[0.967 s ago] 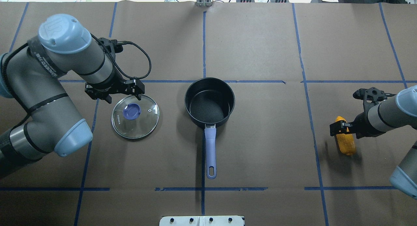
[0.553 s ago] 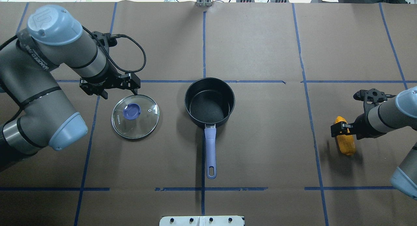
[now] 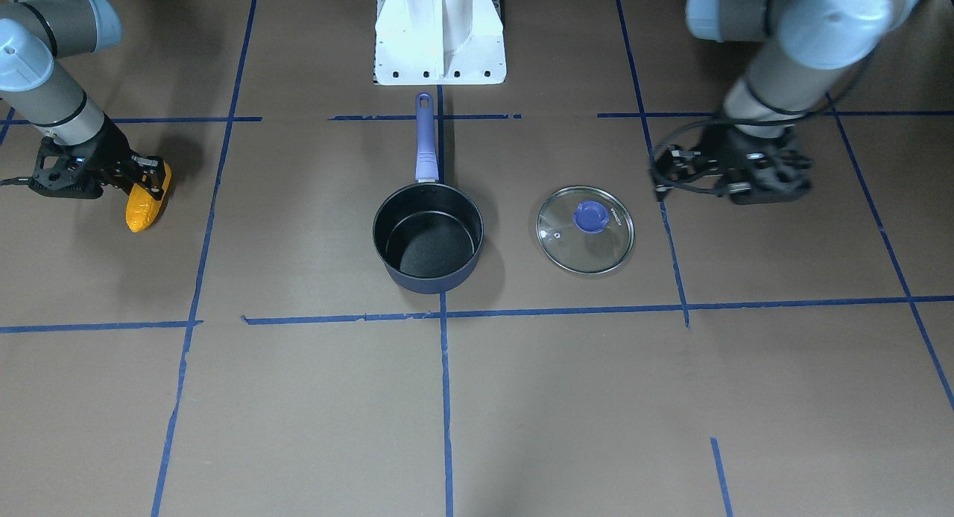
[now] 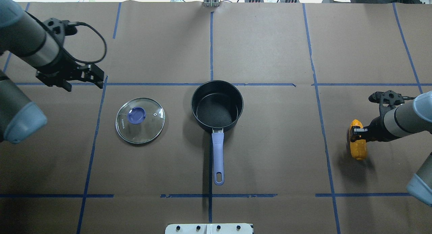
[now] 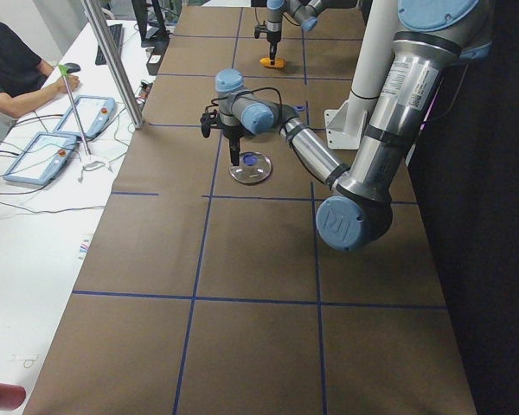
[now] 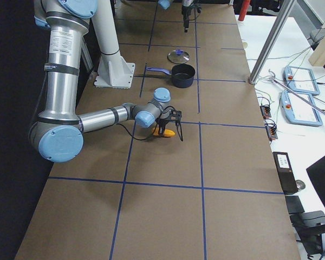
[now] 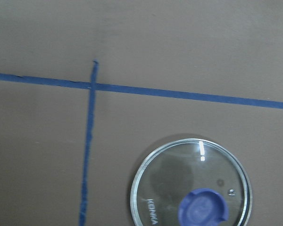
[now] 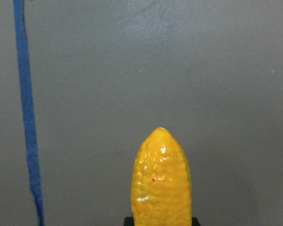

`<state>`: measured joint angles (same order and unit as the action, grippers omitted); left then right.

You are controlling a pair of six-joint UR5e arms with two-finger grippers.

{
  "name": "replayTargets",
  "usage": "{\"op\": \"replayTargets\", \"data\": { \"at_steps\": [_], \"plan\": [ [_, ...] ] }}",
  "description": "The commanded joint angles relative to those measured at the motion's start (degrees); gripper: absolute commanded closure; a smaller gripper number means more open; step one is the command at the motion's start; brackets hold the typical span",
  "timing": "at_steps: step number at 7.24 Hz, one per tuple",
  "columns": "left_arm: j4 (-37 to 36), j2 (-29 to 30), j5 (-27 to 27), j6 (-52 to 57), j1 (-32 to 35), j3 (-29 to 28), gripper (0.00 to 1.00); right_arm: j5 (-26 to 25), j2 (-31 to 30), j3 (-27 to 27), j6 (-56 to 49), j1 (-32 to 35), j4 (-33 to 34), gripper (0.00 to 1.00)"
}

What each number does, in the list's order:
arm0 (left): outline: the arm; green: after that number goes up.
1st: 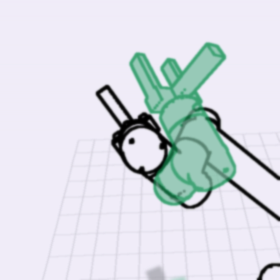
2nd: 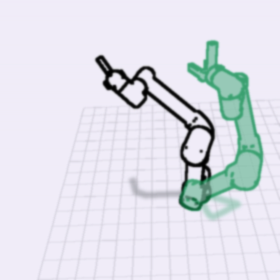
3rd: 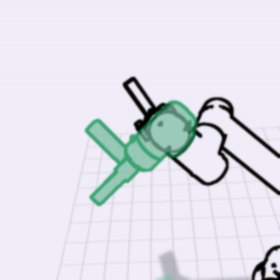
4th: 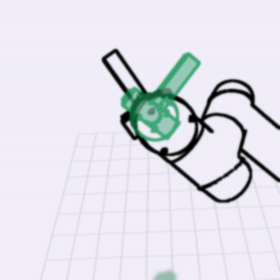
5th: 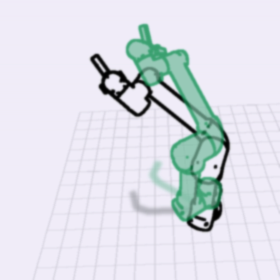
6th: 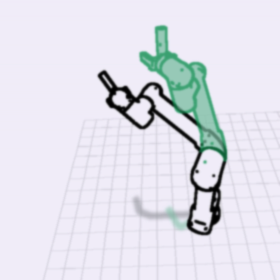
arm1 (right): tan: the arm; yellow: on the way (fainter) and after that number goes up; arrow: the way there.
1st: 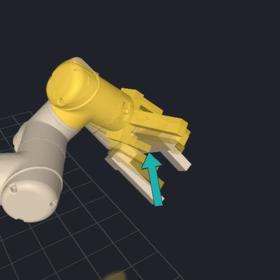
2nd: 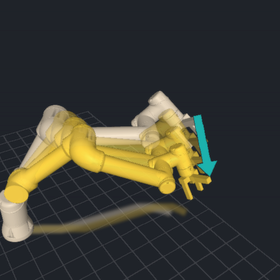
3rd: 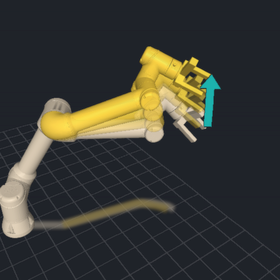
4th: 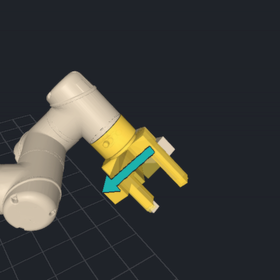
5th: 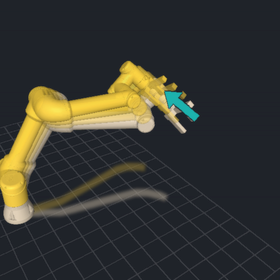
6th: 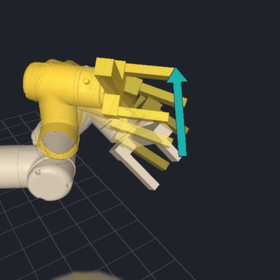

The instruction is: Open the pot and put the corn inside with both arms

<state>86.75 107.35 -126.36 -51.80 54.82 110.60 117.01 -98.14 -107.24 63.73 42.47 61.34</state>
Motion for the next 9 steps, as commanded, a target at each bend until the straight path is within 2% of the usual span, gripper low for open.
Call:
{"op": "replayTargets", "data": {
  "at_steps": [1, 2, 4, 5, 7, 9],
  "plan": [
    [0.0, -5.2, -1.2, 11.5, 6.1, 0.0, 0.0, 0.1, 0.3, -3.4, -0.1, 1.0, 0.4, 0.94],
    [0.0, -7.4, -1.2, 17.0, 9.6, -0.1, 0.0, 0.1, 0.8, -4.8, -0.1, 1.6, 0.5, 0.95],
    [0.0, -9.3, -1.3, 27.3, 14.5, -3.1, 0.0, 0.6, 8.3, -5.4, 0.0, 2.0, 3.1, 0.97],
    [0.1, -10.3, -1.4, 31.5, 16.6, -4.5, 0.0, 0.6, 14.1, -5.4, 0.0, 2.0, 8.9, 0.97],
    [0.3, -10.3, -1.4, 36.6, 19.1, -7.9, 0.0, 0.2, 30.2, -5.0, 0.3, 0.7, 26.6, 0.96],
    [0.8, -10.4, -1.4, 39.7, 20.8, -10.7, 0.0, -0.3, 36.4, -2.6, 3.7, -1.9, 29.0, 0.96]
  ]
}}
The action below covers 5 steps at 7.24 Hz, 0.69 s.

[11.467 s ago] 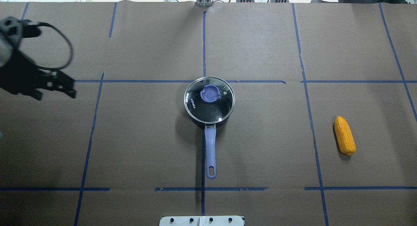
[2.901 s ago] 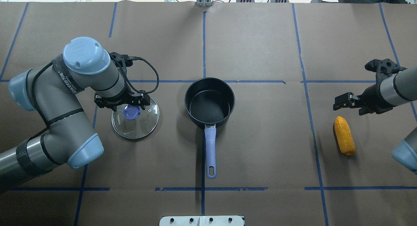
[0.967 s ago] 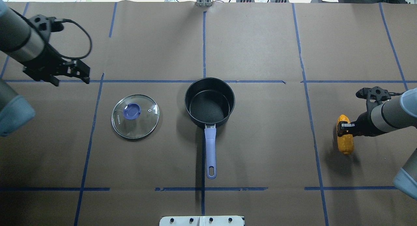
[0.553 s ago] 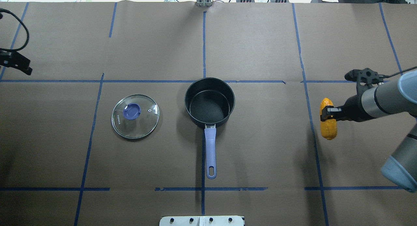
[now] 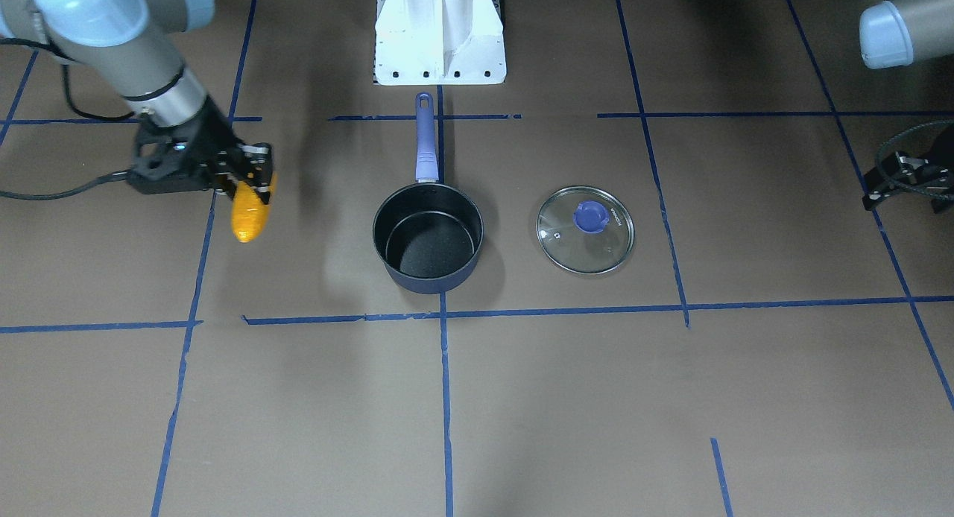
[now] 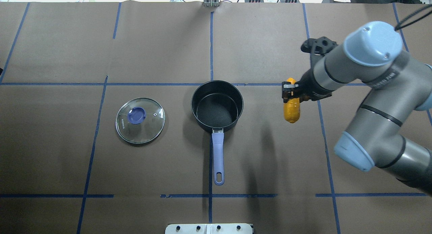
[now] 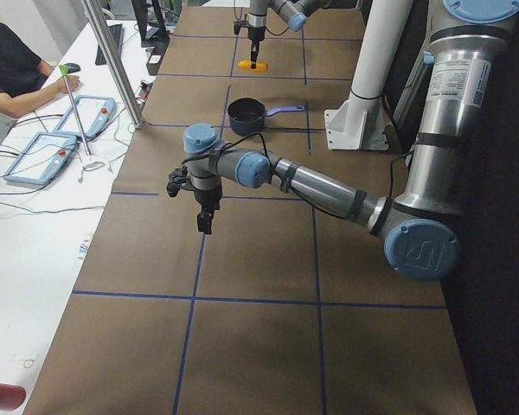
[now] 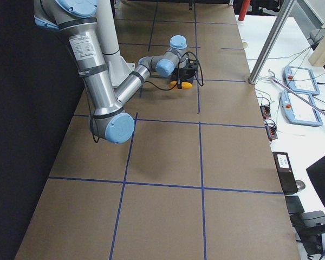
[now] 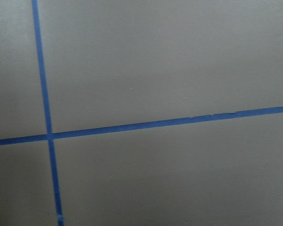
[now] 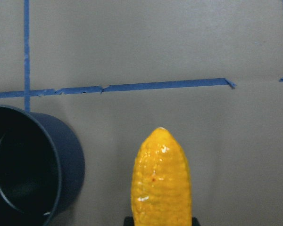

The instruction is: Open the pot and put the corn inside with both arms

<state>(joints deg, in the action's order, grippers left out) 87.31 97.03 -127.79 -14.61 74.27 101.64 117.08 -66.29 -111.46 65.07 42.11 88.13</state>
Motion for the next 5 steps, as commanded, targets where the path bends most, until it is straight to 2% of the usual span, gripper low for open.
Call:
{"op": "replayTargets", "data": {
  "at_steps": [1, 3, 4, 5],
  "plan": [
    [0.2, 0.0, 0.0, 5.8, 2.7, -2.9, 0.0, -2.5, 10.1, 6.6, 4.6, -3.2, 2.2, 0.96],
    [0.2, -0.3, 0.0, 9.8, 5.1, -5.0, 0.0, -6.6, 19.2, 16.0, 8.6, -6.8, 2.1, 0.96],
    [0.2, -0.6, 0.0, 10.0, 5.2, -5.0, 0.0, -7.9, 21.5, 18.1, 9.9, -8.1, 2.1, 0.95],
    [0.2, -0.7, 0.0, 10.0, 5.2, -5.0, 0.0, -8.0, 21.6, 18.0, 10.3, -8.6, 2.2, 0.95]
  ]
}}
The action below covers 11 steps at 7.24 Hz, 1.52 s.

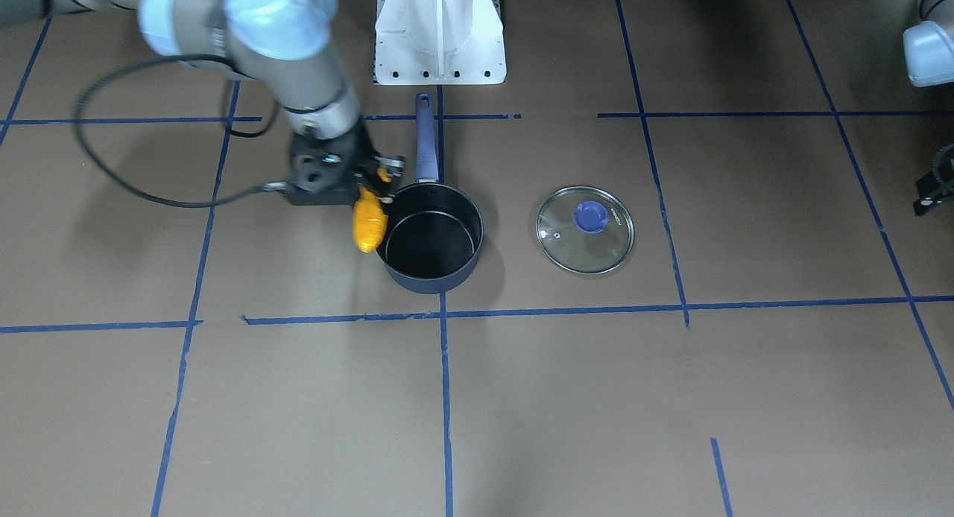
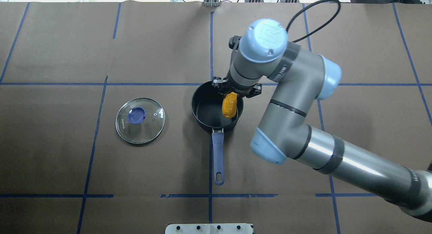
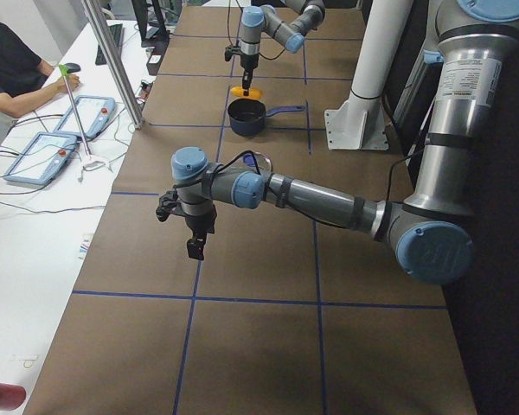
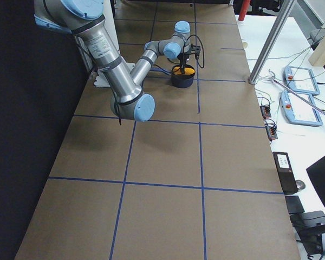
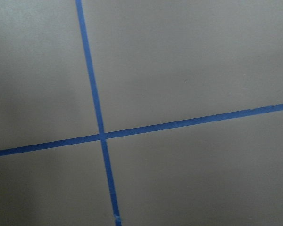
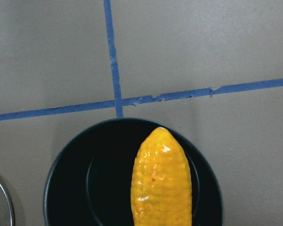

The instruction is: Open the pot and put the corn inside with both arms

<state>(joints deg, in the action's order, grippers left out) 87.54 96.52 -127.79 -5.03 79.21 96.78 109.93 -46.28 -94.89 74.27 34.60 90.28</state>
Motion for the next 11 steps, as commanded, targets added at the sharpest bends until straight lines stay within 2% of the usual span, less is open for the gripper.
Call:
{"op": "replayTargets", "data": {
  "at_steps": [1, 2, 3, 5, 9, 10, 11],
  "plan": [
    [0.0, -0.2, 0.0, 0.5, 0.2, -0.3, 0.0, -0.9, 1.5, 1.6, 1.1, -1.8, 0.1, 0.92],
    [0.0, -0.3, 0.0, 0.5, 0.2, -0.2, 0.0, -0.9, 1.6, 1.6, 1.1, -1.9, 0.1, 0.9],
    [0.0, -0.4, 0.0, 0.5, 0.2, -0.2, 0.0, -0.8, 2.7, 1.5, 1.3, -1.9, 0.1, 0.73],
    [0.1, -0.3, 0.0, 0.5, 0.4, -0.2, 0.0, -0.8, 2.6, 1.6, 2.3, -1.8, 0.0, 0.01],
    [0.0, -0.3, 0.0, 0.5, 1.0, -0.1, 0.0, -0.7, 2.4, 1.5, 2.2, -0.9, 0.1, 0.01],
    [-0.4, -0.4, 0.0, 0.8, 2.0, -0.2, 0.0, -0.1, 1.9, 0.5, 1.7, 0.5, 0.5, 0.01],
    [-0.6, -0.6, 0.0, 0.8, 2.5, -0.7, 0.0, 1.2, -1.5, -2.3, 1.1, 2.4, 0.7, 0.0]
  ]
}}
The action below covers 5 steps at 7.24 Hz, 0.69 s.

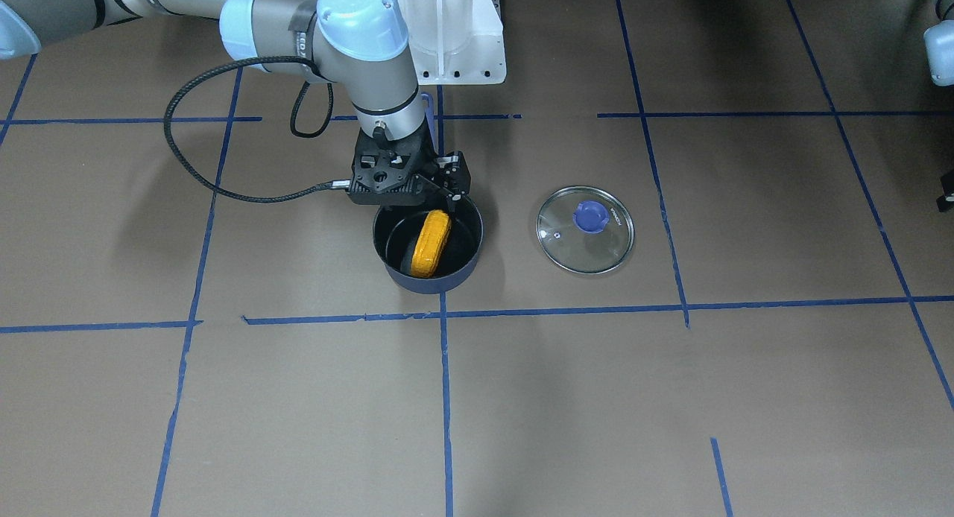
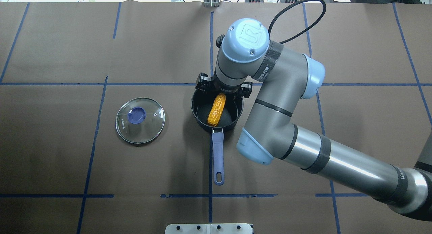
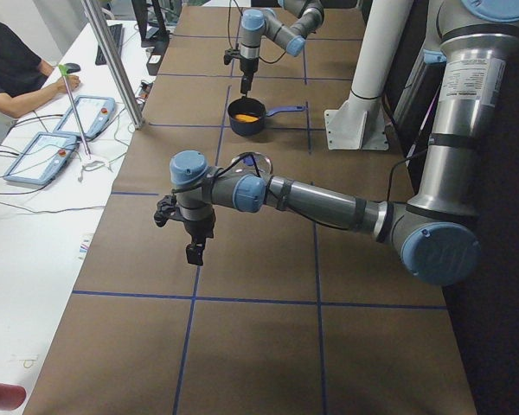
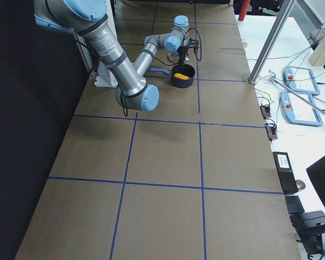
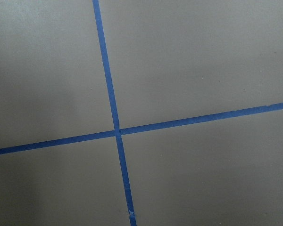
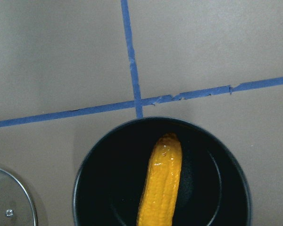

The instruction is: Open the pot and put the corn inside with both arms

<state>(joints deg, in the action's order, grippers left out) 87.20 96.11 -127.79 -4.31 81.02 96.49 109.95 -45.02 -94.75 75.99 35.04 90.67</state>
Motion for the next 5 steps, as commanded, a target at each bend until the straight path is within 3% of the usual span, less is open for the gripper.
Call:
{"op": "replayTargets", "data": {
  "at_steps": [1, 2, 3, 5],
  "plan": [
    [-0.2, -0.7, -3.3, 0.4, 3.0, -2.9, 0.0, 2.6, -8.9, -6.7, -5.0, 4.4, 0.2, 0.0],
    [-0.3, -0.7, -7.3, 4.9, 4.8, -7.0, 0.0, 3.2, -13.2, -10.5, -9.9, 6.9, 0.2, 0.0],
    [0.1, -1.2, -8.0, 7.5, 6.8, -11.0, 0.0, 7.3, -16.9, -11.8, -16.0, 11.1, -0.1, 0.0],
    [0.6, -3.9, -8.0, 7.5, 7.3, -11.1, 0.0, 12.3, -23.8, -12.6, -27.0, 18.0, -0.5, 0.0]
  ]
}}
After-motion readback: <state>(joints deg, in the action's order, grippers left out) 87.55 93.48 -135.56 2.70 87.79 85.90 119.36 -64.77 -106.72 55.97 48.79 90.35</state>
